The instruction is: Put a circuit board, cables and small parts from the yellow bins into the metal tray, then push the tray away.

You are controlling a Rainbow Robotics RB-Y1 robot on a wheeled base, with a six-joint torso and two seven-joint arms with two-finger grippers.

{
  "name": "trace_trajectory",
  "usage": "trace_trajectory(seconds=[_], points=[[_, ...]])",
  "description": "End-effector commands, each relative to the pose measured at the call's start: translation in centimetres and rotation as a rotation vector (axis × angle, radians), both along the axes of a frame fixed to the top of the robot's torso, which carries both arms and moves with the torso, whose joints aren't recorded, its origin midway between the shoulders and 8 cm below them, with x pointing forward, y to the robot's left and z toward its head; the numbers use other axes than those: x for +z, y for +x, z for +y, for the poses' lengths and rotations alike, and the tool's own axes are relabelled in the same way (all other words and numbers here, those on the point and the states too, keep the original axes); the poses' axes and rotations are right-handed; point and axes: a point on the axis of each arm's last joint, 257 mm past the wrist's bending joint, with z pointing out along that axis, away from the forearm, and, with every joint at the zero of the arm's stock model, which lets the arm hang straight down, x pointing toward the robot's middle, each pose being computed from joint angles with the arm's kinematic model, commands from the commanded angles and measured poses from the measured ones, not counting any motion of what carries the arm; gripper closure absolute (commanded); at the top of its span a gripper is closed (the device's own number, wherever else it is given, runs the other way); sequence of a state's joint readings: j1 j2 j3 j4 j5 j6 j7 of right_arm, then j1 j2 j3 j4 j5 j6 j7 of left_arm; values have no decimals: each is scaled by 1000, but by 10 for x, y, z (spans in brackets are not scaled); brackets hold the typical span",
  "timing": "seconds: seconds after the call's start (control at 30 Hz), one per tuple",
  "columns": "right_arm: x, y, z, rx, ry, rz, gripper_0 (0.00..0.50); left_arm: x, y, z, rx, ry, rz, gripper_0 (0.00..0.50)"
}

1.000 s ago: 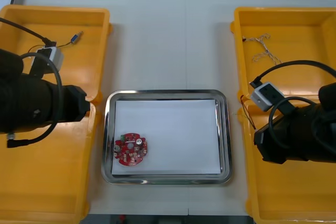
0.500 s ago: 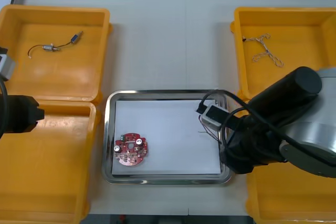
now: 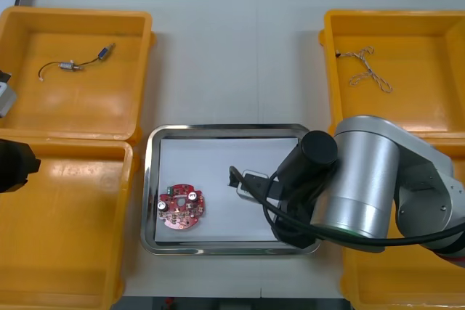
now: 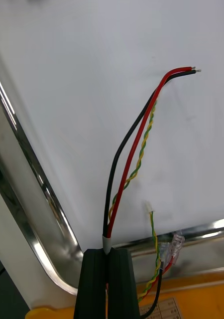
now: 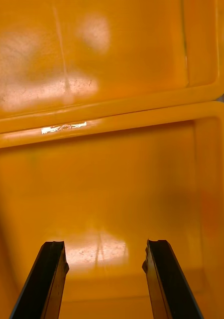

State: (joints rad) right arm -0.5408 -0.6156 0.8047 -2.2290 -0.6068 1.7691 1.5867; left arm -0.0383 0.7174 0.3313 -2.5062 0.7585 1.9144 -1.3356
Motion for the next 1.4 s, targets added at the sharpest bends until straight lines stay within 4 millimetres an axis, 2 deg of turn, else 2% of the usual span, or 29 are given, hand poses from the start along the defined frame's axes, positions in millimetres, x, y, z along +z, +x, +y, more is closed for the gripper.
trace_trajectory(seconds=[0.03,0.27,0.53,0.7,0.77,0.83,0.9,0.93,1.0,1.17,1.4], points=[[-8,-6,28,95,3,-23,500,24,26,21,-108,127,-23,35],[-27,-9,36,128,-6,-27,500,37,58,28,-196,212,-24,30],[-45,1,40,127,-16,-35,500,41,97,31,-293,267,28,29],[-47,8,41,123,-11,-50,500,41,122,31,-374,268,66,30],[-46,10,39,119,-17,-60,417,41,132,29,-401,260,65,30],[-45,14,38,115,-22,-76,183,42,145,27,-434,252,65,30],[-43,17,38,112,-18,-82,92,43,153,23,-457,245,63,30],[-40,19,38,107,-14,-85,62,46,159,22,-472,248,59,30],[-37,21,37,100,-10,-85,42,50,169,21,-494,252,50,30],[-20,23,36,77,12,-76,40,56,193,20,-550,270,28,27],[7,19,27,48,32,-42,40,57,216,27,-576,317,8,13]])
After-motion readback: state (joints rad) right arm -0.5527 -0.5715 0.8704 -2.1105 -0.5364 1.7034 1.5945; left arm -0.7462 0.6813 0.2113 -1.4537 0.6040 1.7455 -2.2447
